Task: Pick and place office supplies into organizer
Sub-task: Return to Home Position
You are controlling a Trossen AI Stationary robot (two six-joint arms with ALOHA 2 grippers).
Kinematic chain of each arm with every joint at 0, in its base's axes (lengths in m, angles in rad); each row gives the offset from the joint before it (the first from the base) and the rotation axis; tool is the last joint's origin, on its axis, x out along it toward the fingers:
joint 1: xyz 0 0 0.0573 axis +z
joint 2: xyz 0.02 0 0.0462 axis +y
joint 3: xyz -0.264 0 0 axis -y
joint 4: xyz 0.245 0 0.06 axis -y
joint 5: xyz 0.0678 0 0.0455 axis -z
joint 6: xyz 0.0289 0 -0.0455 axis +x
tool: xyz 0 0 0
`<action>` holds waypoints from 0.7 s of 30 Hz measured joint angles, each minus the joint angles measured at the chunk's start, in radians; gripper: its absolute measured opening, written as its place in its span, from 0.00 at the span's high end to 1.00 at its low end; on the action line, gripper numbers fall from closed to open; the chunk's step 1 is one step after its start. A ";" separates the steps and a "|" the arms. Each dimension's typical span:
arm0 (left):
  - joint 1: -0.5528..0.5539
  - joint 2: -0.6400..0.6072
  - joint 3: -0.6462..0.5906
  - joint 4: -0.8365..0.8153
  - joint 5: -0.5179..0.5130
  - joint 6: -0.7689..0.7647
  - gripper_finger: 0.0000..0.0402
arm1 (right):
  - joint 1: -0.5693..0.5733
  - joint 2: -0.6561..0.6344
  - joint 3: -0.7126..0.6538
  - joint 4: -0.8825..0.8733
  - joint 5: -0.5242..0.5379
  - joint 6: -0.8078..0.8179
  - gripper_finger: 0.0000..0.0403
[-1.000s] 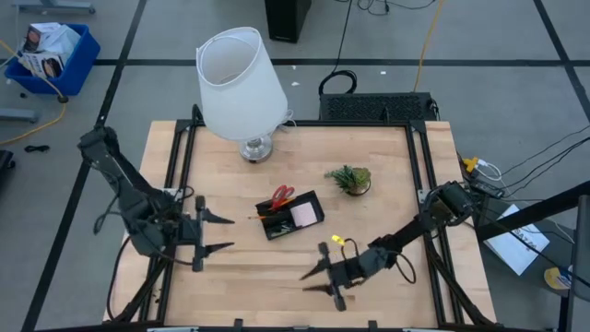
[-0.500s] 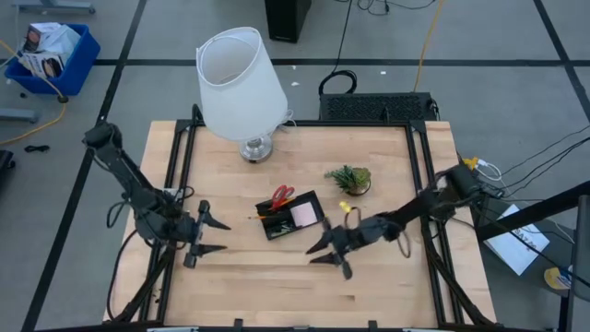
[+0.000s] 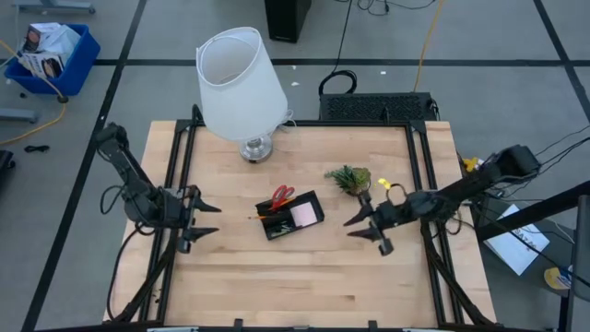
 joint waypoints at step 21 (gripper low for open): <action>0.231 -0.204 0.000 -0.252 0.209 -0.030 0.38 | -0.060 -0.241 -0.236 -0.022 0.085 0.019 0.71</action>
